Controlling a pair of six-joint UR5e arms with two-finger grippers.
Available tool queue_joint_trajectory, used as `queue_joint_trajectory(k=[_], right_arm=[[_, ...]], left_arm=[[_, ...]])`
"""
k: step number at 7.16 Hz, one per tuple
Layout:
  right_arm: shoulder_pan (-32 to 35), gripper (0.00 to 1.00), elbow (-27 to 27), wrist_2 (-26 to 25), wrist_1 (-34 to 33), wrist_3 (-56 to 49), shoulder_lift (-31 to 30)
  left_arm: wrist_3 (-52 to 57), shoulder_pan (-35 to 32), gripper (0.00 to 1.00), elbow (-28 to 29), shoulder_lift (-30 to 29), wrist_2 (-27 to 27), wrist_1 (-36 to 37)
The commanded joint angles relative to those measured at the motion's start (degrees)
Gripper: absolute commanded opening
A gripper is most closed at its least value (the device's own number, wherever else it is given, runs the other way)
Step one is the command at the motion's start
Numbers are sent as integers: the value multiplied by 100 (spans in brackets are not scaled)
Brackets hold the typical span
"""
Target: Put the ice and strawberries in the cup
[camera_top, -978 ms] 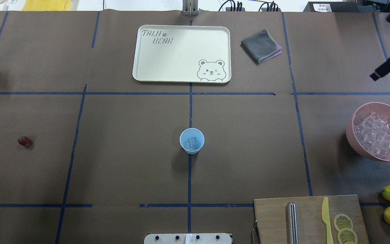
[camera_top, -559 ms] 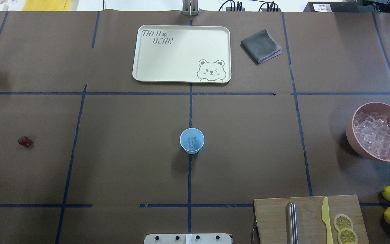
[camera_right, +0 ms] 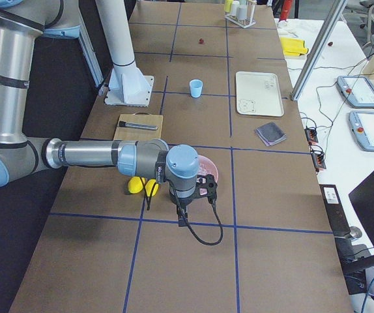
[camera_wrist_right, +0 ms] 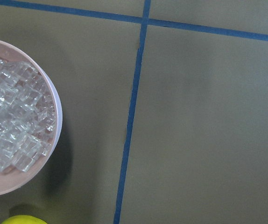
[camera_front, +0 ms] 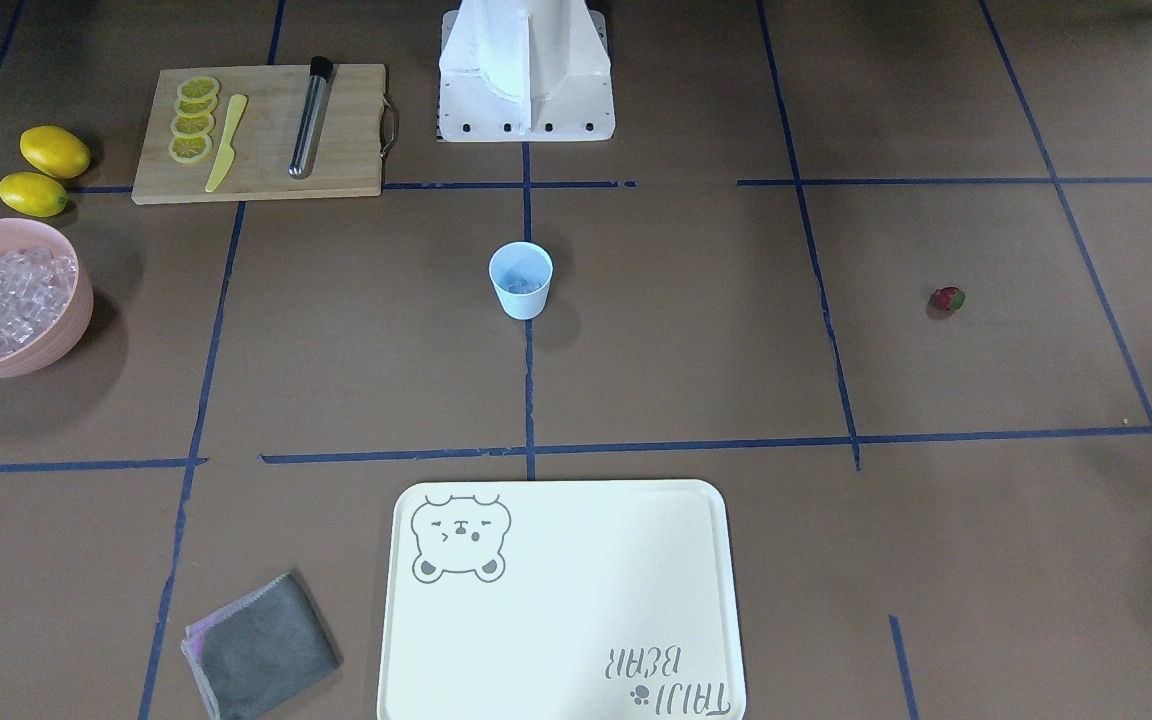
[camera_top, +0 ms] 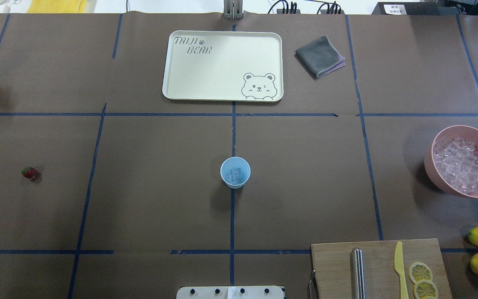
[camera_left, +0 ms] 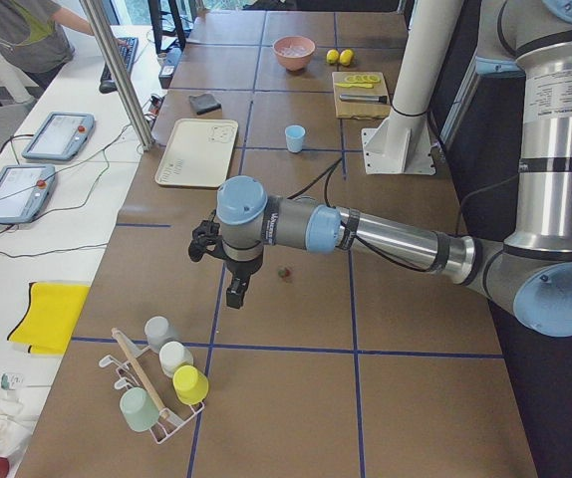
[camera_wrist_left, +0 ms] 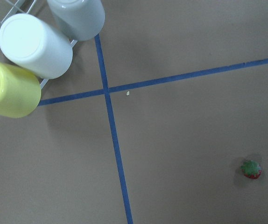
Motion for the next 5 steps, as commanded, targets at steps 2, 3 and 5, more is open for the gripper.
queue_joint_trajectory(k=[2, 3, 5], right_arm=[[26, 99, -3, -2, 0, 17, 16], [26, 99, -11, -2, -8, 17, 16], [26, 99, -29, 6, 0, 17, 16]], left_arm=[[-481, 141, 100, -303, -58, 15, -218], [-1093, 595, 100, -496, -22, 50, -228], [-2124, 1343, 100, -691, -13, 59, -298]])
